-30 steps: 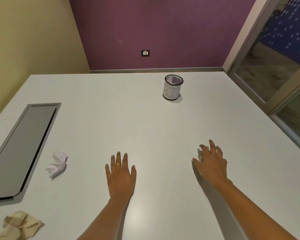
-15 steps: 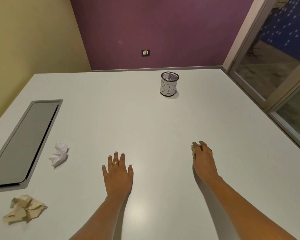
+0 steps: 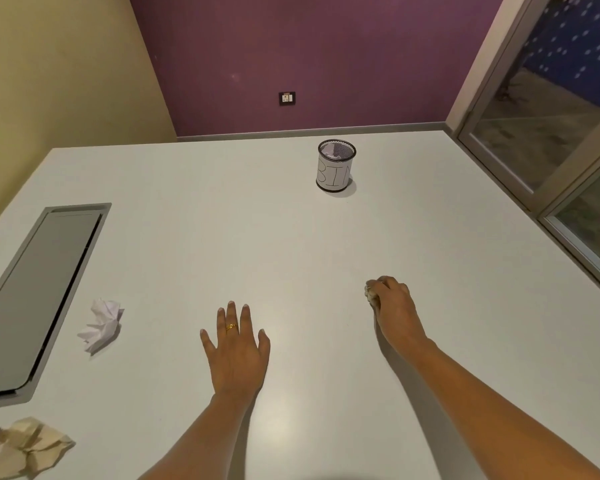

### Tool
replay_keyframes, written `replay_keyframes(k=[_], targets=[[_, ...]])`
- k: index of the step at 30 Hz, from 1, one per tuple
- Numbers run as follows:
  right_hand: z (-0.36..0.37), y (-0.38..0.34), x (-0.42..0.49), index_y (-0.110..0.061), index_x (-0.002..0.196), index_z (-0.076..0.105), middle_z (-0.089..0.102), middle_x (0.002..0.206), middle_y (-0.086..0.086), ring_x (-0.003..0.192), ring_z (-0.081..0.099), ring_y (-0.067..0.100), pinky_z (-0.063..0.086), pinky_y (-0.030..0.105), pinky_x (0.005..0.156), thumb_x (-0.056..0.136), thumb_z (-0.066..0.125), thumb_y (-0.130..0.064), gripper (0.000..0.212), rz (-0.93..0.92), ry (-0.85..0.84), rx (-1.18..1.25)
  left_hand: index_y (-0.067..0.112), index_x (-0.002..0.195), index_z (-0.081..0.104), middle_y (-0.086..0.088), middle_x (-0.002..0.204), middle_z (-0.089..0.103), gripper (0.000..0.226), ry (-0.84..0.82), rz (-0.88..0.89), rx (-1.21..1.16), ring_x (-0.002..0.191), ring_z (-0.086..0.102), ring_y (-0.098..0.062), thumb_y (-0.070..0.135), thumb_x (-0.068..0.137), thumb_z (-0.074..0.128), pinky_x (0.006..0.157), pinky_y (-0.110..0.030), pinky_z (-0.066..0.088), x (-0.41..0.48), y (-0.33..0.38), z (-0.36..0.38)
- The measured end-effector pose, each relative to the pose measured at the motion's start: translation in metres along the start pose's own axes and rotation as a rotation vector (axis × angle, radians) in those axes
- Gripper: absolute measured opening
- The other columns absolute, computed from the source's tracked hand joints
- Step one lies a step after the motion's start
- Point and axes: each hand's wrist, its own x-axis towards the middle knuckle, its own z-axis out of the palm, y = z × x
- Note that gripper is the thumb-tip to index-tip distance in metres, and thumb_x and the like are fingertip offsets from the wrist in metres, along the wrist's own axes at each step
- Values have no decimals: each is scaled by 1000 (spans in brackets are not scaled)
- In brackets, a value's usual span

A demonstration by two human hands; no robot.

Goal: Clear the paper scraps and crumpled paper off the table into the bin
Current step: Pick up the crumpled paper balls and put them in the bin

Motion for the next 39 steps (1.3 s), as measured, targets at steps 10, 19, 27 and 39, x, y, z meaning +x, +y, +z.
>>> replay_keyframes(k=[10,19,27,39], targets=[[0,-76,88,-18,70,51,54,80,1,71,48,17,37,31,65,84,42,-47,33,-277,-36,-226,22,147,12,-4,158,9,56,-37,67,27,146,3,-20,41,95,24,114,-55,10,65,29,4],[14,-158,192,-11,115,55,48,74,-3,64,45,13,34,23,55,94,37,-14,28,-238,95,-105,25,144,23,-5,155,22,67,-3,105,10,145,12,-22,48,84,3,114,-56,9,104,32,2],[34,-193,258,2,104,53,54,81,12,67,45,16,44,29,54,90,38,-1,20,-271,187,-279,18,121,60,-11,127,61,61,20,83,54,121,55,-30,42,91,13,93,-61,41,103,35,-6],[52,-192,302,-2,112,63,63,114,17,106,60,32,50,33,79,84,51,4,31,-264,101,-884,20,125,56,-9,132,58,54,16,86,41,127,50,-28,39,81,30,98,-60,37,104,35,-3]])
